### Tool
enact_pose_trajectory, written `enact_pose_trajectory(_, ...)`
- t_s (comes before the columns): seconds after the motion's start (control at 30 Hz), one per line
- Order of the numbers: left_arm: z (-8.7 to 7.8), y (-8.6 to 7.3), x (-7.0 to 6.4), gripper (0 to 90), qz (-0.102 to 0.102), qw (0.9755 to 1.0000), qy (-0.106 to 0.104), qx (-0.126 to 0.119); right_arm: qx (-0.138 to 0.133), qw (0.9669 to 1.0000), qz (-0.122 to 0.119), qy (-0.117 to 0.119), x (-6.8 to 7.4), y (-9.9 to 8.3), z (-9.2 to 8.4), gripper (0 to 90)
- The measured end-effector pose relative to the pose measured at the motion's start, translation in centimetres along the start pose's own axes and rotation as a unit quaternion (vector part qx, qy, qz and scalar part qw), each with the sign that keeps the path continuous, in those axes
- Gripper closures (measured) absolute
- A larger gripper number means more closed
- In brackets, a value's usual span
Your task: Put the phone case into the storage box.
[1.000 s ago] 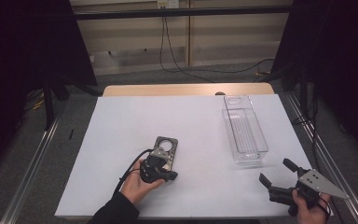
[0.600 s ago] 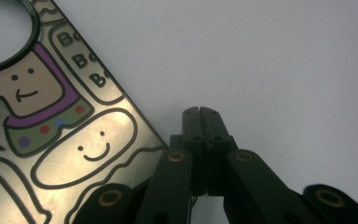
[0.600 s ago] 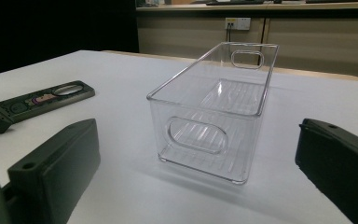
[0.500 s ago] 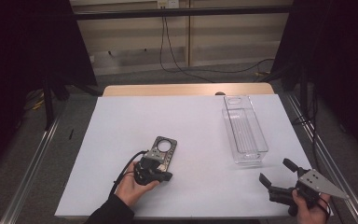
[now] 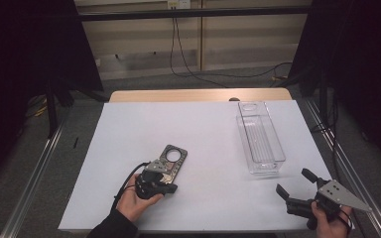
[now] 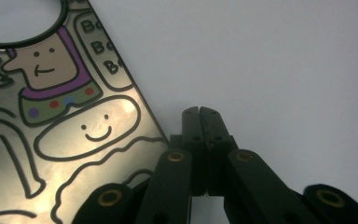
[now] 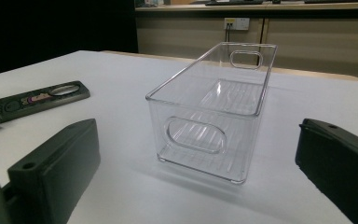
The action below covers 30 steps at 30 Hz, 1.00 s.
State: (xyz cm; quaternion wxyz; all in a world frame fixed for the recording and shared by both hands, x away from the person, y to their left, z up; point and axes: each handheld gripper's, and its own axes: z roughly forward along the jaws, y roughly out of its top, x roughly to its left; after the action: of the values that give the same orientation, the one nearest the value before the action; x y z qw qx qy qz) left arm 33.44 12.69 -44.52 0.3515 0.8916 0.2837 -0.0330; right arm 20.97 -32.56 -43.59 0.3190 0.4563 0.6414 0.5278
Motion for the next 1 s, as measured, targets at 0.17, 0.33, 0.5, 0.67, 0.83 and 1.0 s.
enact_pose_trajectory(0.17, -0.6, -0.4, 0.0, 88.9, 0.000, 0.9999, 0.017, 0.001, 0.000, 1.0000, -0.001, 0.001, 0.0, 0.0, 0.0, 0.0)
enact_pose_trajectory(0.33, -1.1, -0.9, 0.3, 89.3, -0.007, 0.9998, 0.018, -0.001, 0.000, 1.0000, -0.001, 0.001, 0.0, 0.0, 0.0, 0.0)
enact_pose_trajectory(0.5, -1.3, -1.1, 0.5, 90.0, -0.008, 0.9998, 0.020, -0.003, 0.000, 1.0000, 0.000, 0.001, 0.0, 0.0, 0.0, 0.0)
enact_pose_trajectory(0.67, -1.7, -1.2, 0.2, 88.9, 0.003, 0.9994, 0.032, -0.016, 0.000, 1.0000, -0.001, 0.001, 0.0, 0.0, 0.1, 0.0)
enact_pose_trajectory(0.83, -2.7, -0.9, -0.2, 88.1, 0.017, 0.9976, 0.035, -0.057, 0.000, 1.0000, -0.001, 0.001, 0.0, 0.0, 0.1, 0.0)
enact_pose_trajectory(1.0, -3.8, -0.9, -0.6, 84.6, 0.025, 0.9944, 0.041, -0.095, 0.000, 1.0000, 0.001, 0.001, 0.1, 0.0, 0.1, 0.0)
